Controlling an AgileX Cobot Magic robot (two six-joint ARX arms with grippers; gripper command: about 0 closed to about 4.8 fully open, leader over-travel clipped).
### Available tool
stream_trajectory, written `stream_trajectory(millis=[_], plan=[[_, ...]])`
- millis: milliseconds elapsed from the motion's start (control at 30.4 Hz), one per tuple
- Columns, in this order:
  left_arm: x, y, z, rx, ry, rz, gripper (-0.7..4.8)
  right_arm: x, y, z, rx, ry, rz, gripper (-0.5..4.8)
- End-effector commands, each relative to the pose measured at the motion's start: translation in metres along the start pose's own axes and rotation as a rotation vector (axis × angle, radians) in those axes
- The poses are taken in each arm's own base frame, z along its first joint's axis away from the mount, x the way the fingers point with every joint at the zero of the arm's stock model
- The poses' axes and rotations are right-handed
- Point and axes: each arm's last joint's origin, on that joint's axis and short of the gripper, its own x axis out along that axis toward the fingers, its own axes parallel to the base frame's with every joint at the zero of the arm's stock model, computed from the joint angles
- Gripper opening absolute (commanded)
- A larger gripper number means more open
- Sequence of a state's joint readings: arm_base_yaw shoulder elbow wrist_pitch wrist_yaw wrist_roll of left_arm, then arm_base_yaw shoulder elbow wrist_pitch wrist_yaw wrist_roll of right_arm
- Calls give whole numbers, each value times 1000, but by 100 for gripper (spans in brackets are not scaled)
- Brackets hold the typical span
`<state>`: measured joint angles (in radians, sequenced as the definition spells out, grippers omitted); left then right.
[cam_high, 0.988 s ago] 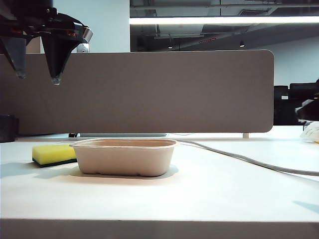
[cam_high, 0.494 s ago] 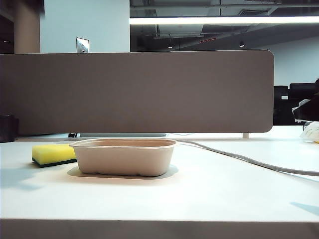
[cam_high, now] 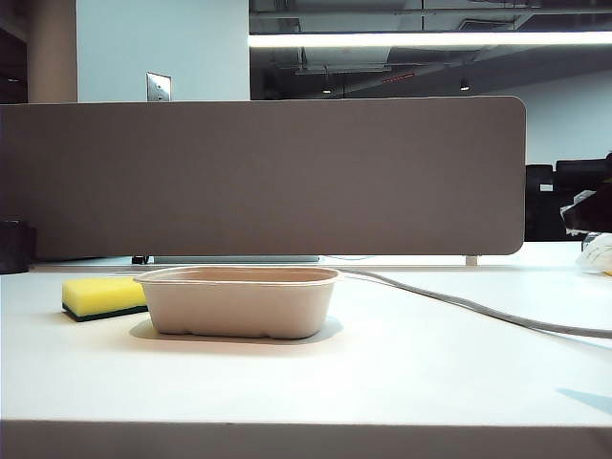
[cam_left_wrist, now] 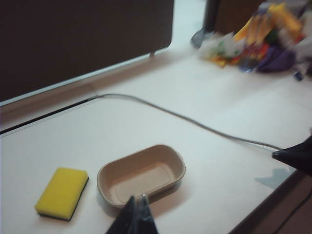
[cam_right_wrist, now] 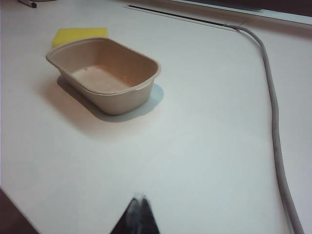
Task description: Take out the cleaning sponge from the paper lunch box and place it on the table.
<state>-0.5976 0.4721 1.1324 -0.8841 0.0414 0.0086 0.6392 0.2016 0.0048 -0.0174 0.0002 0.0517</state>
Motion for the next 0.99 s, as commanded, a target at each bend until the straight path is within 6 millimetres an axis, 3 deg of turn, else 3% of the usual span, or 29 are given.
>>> stream_trajectory(millis=[33, 198, 362, 494, 626, 988], plan=[[-21, -1, -17, -7, -82, 4, -5, 0, 0, 2, 0, -16, 1, -5], [-46, -2, -49, -34, -174, 4, -5, 0, 0, 2, 0, -16, 2, -5], [-54, -3, -68, -69, -188, -1, -5, 0, 0, 2, 0, -16, 1, -5], [-53, -3, -85, -110, -90, 0, -5, 0, 0, 2, 0, -15, 2, -5], [-52, -3, -101, -282, 66, 0, -3, 0, 0, 2, 0, -16, 2, -5], [-53, -3, -109, -268, 148, 39, -5, 0, 0, 2, 0, -16, 2, -5]])
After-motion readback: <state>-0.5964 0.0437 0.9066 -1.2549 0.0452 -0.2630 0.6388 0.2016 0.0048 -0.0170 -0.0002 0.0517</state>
